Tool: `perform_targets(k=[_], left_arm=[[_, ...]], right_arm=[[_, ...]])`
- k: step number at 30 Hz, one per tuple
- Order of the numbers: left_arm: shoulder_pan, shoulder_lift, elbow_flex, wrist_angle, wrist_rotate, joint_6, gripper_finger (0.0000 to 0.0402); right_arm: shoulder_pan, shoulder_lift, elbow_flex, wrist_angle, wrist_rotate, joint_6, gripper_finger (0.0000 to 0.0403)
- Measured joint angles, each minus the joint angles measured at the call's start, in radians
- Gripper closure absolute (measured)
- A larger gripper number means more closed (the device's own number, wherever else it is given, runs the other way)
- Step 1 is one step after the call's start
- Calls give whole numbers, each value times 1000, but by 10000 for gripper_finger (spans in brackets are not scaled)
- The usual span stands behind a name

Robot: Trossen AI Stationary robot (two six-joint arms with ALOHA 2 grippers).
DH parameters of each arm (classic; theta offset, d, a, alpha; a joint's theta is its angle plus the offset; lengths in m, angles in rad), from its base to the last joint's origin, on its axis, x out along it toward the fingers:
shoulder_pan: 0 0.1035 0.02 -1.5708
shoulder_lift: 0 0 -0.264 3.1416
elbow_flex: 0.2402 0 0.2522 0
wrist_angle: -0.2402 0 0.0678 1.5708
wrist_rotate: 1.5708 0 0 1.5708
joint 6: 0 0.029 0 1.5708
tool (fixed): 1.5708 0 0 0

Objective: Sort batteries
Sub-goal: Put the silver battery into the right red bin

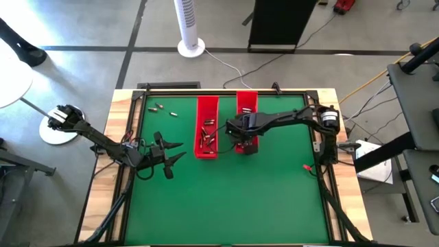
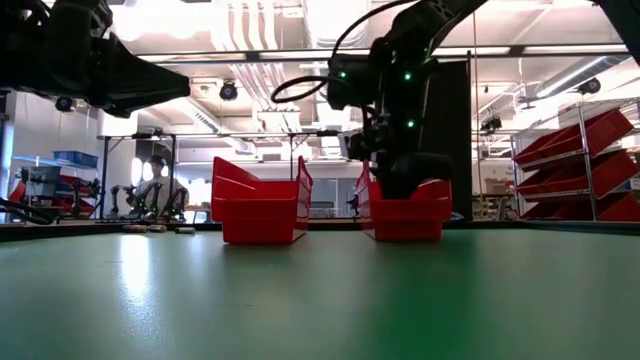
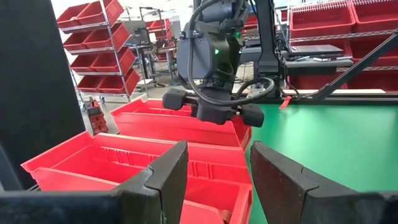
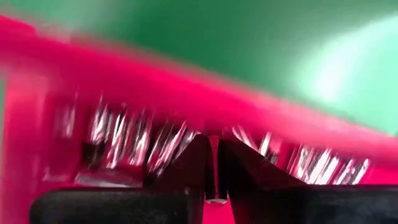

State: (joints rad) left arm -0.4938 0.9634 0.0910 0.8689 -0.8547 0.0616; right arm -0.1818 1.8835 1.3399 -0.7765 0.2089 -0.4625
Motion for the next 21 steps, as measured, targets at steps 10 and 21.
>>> perform_targets(k=[10,21], left_arm=[[0,0,0,-13,-1,0,247],[0,0,0,-12,-2,-11,247]], right_arm=[[-16,6,-21,54,-10,-25,369],[-18,8,-28,67,-60,30,369]])
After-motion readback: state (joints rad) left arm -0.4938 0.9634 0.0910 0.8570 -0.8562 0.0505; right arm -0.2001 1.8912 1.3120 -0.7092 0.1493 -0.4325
